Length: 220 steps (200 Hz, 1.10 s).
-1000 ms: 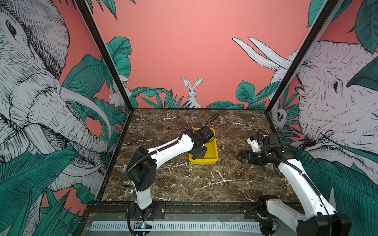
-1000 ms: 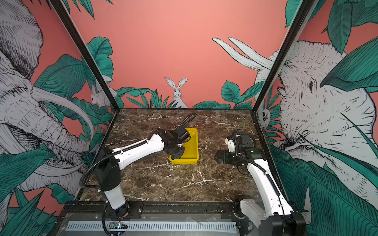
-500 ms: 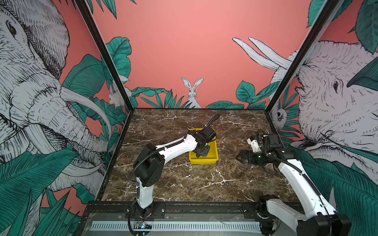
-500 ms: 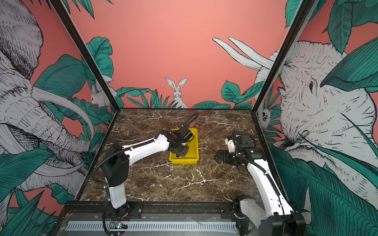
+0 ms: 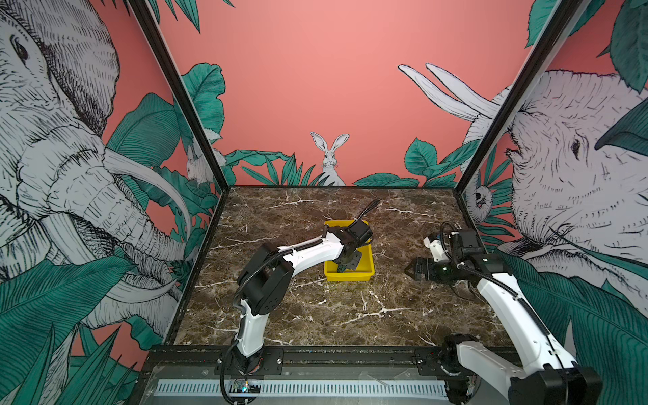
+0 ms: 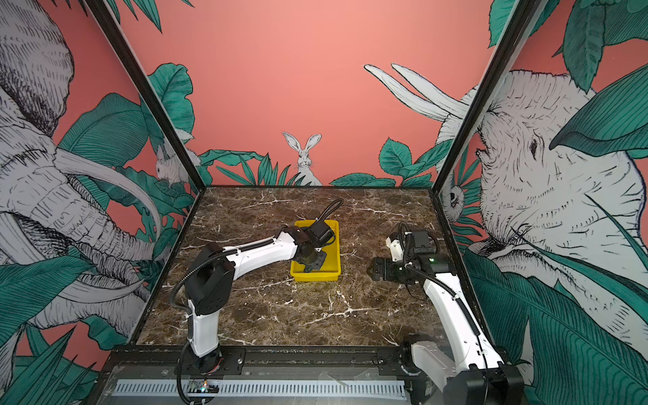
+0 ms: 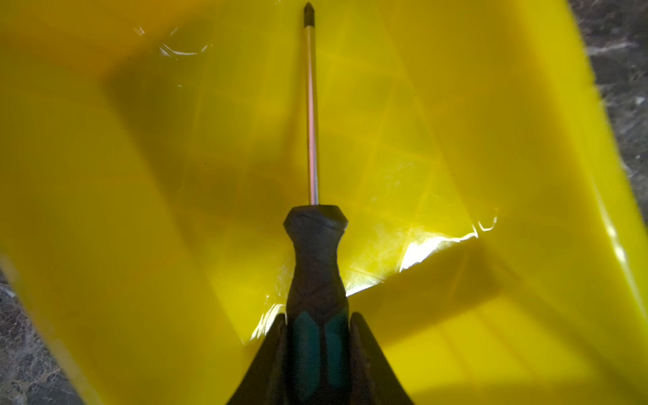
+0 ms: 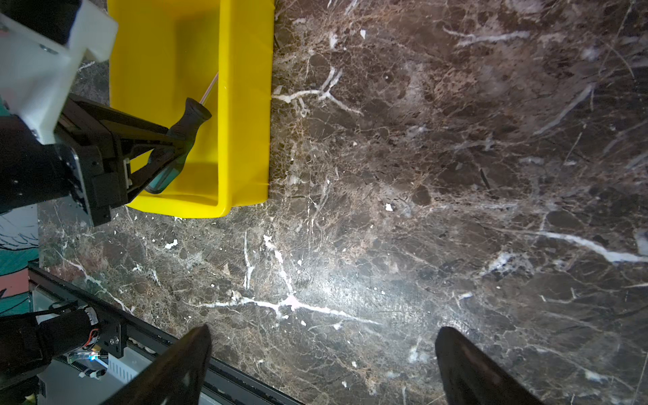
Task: Put the screwdriver in the bin
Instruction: Place the screwdriver in the bin.
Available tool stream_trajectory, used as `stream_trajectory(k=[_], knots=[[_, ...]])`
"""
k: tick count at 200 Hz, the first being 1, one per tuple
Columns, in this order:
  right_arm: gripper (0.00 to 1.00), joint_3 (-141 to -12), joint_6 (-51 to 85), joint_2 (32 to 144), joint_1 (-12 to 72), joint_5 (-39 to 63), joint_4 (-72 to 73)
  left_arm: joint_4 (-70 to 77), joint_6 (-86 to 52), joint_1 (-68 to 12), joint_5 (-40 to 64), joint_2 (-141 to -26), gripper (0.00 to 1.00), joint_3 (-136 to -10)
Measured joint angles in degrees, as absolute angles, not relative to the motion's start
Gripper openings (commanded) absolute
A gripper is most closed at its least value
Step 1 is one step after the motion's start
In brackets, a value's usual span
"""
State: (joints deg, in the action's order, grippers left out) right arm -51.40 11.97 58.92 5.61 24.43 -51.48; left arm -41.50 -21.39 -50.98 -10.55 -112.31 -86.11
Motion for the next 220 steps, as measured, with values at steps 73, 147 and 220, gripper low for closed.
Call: stream_trajectory(k=[73, 147, 220], knots=[[0.99, -51.4, 12.0, 59.5, 5.6, 24.4, -51.4, -39.5, -21.4, -50.9, -10.7, -113.9, 0.1, -85.5], [0.99, -51.4, 12.0, 60.0, 5.6, 24.3, -51.5, -37.9, -21.5, -49.7, -9.7, -114.0, 0.41, -84.6], [0.99, -51.5, 12.0, 60.1, 5.6, 24.2, -51.7, -37.5, -21.0, -49.1, -8.6, -112.6, 0.86, -84.7]])
